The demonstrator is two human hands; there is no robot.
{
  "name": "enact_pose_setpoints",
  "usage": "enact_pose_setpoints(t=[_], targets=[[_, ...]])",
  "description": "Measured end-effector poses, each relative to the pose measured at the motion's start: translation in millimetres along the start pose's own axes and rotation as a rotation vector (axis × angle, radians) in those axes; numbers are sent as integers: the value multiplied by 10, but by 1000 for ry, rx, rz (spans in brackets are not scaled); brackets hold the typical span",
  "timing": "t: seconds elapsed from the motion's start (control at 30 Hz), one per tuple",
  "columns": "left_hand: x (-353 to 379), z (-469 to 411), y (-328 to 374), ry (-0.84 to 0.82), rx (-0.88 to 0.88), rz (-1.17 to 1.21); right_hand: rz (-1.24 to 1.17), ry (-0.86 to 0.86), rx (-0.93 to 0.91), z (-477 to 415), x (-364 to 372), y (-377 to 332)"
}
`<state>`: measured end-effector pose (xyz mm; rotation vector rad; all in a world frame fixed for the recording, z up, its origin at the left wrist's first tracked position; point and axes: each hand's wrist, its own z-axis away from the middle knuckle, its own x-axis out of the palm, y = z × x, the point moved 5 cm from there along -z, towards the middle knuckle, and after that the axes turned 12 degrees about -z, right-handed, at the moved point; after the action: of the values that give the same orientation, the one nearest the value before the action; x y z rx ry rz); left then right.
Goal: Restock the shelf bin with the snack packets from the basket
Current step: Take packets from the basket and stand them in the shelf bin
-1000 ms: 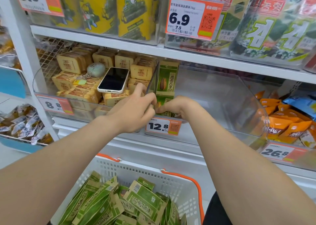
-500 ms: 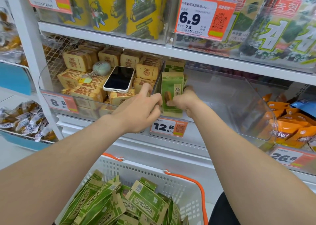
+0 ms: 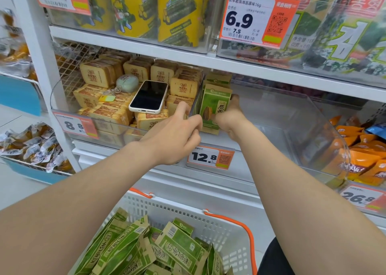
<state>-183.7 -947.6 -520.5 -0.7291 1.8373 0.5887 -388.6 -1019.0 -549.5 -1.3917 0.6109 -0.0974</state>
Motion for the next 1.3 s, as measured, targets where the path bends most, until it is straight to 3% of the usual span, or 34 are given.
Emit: enact_pose_setpoints(t=[0.33, 0.5, 0.8, 1.3], targets=[[11, 1, 21, -7, -15, -9, 40, 25, -37, 49, -75, -41], [17, 4, 43, -12, -26, -23, 105, 2, 47, 84, -25, -78], [26, -18, 46, -15, -43, -32, 232, 118, -105, 26, -48, -234], [8, 5, 69, -10, -53, -37, 157, 18, 28, 53, -13, -89]])
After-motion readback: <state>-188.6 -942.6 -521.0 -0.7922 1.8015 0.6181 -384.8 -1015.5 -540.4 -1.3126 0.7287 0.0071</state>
